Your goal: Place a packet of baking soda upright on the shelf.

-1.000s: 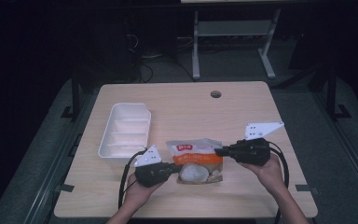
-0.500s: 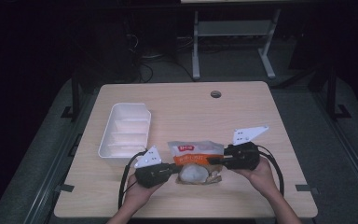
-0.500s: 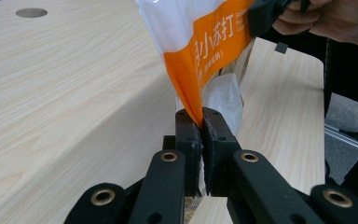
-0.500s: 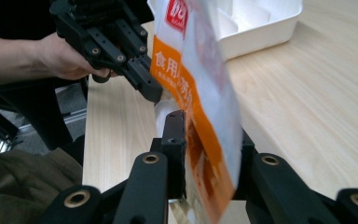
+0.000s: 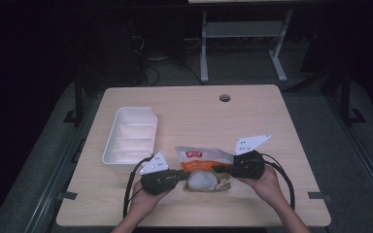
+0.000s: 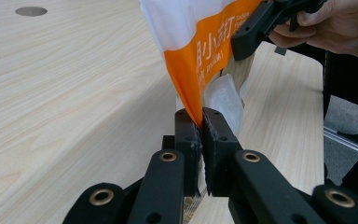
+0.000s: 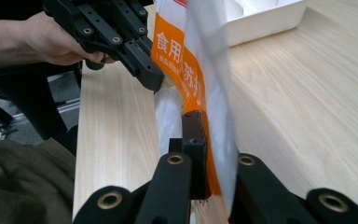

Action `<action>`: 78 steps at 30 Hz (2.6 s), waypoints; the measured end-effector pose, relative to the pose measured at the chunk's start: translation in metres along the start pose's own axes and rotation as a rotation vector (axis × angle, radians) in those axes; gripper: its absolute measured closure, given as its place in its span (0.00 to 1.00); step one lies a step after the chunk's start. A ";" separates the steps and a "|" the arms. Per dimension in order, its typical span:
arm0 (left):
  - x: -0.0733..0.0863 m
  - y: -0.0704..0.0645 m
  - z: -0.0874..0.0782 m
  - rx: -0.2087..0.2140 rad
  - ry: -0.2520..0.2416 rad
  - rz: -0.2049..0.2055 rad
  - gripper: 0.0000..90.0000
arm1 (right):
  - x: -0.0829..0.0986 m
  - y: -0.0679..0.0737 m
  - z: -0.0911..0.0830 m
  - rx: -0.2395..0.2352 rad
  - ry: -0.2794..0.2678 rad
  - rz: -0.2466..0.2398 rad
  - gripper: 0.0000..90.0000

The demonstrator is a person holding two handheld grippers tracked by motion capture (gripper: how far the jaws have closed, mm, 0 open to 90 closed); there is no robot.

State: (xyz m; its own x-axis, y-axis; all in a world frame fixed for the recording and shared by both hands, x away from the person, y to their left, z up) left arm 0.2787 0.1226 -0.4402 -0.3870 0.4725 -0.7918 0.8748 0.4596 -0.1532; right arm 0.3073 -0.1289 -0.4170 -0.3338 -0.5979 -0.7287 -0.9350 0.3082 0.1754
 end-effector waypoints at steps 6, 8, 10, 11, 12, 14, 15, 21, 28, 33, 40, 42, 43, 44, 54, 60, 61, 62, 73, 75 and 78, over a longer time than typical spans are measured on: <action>0.000 0.000 0.000 -0.010 -0.003 -0.002 0.88 | -0.001 0.002 -0.001 0.004 -0.008 0.002 1.00; 0.000 0.001 0.000 -0.011 -0.001 -0.005 0.84 | -0.001 0.003 -0.002 -0.002 -0.020 -0.007 1.00; 0.000 0.000 -0.001 -0.014 0.000 -0.001 0.82 | 0.000 0.003 -0.004 -0.004 -0.027 -0.003 1.00; 0.001 0.000 -0.001 -0.015 0.001 0.000 0.80 | 0.000 0.003 -0.005 -0.003 -0.030 -0.001 1.00; 0.001 0.000 -0.002 -0.015 0.001 0.001 0.79 | 0.000 0.002 -0.006 0.004 -0.032 0.000 1.00; 0.001 0.000 -0.002 -0.021 0.001 0.003 0.77 | 0.000 0.002 -0.008 0.008 -0.042 0.005 1.00; 0.001 0.000 -0.002 -0.024 0.001 0.003 0.76 | 0.000 0.001 -0.009 0.014 -0.046 0.007 1.00; 0.002 0.001 -0.001 -0.037 0.014 0.006 0.71 | 0.000 -0.001 -0.015 0.028 -0.059 0.018 1.00; 0.003 0.001 -0.001 -0.046 0.015 0.010 0.67 | 0.001 -0.003 -0.020 0.050 -0.069 0.032 1.00; 0.003 0.000 0.000 -0.059 0.024 0.017 0.62 | 0.002 -0.005 -0.023 0.061 -0.076 0.043 1.00; 0.006 -0.004 0.004 -0.061 0.051 0.036 0.55 | 0.002 -0.010 -0.028 0.064 -0.095 0.080 1.00; 0.007 -0.005 0.005 -0.061 0.074 0.041 0.51 | 0.000 -0.012 -0.031 0.075 -0.091 0.084 1.00; 0.008 -0.005 0.005 -0.061 0.083 0.039 0.49 | -0.002 -0.013 -0.032 0.081 -0.088 0.083 1.00; 0.009 -0.005 0.005 -0.062 0.086 0.037 0.47 | -0.003 -0.014 -0.035 0.090 -0.087 0.086 1.00; 0.017 -0.007 -0.002 -0.070 0.114 0.029 0.30 | -0.023 -0.027 -0.043 0.120 -0.093 0.116 1.00; 0.025 -0.012 -0.008 -0.061 0.128 0.040 0.25 | -0.039 -0.035 -0.042 0.122 -0.100 0.129 1.00; 0.027 -0.013 -0.009 -0.058 0.127 0.044 0.24 | -0.042 -0.036 -0.041 0.119 -0.101 0.130 1.00; 0.027 -0.014 -0.010 -0.056 0.128 0.047 0.23 | -0.046 -0.038 -0.041 0.119 -0.101 0.131 1.00; 0.036 -0.012 -0.016 -0.055 0.152 0.052 0.23 | -0.088 -0.054 -0.023 0.110 -0.099 0.125 1.00; 0.036 -0.012 -0.016 -0.050 0.148 0.055 0.23 | -0.096 -0.056 -0.019 0.108 -0.103 0.117 1.00; 0.037 -0.009 -0.017 -0.045 0.140 0.050 0.23 | -0.111 -0.059 -0.011 0.094 -0.102 0.110 1.00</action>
State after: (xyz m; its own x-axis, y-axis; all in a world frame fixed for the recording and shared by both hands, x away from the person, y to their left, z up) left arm 0.2517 0.1488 -0.4575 -0.3825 0.5949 -0.7069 0.8816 0.4640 -0.0865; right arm 0.3978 -0.0892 -0.3391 -0.4154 -0.4799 -0.7728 -0.8764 0.4387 0.1987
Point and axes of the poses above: each handheld gripper's, and its own axes: z roughly forward along the jaws, x roughly out of its underside, y roughly to its left, the point moved 3 cm from there along z, roughly forward along the jaws, and after that the axes turned 10 degrees about y, right-handed, at the moved point
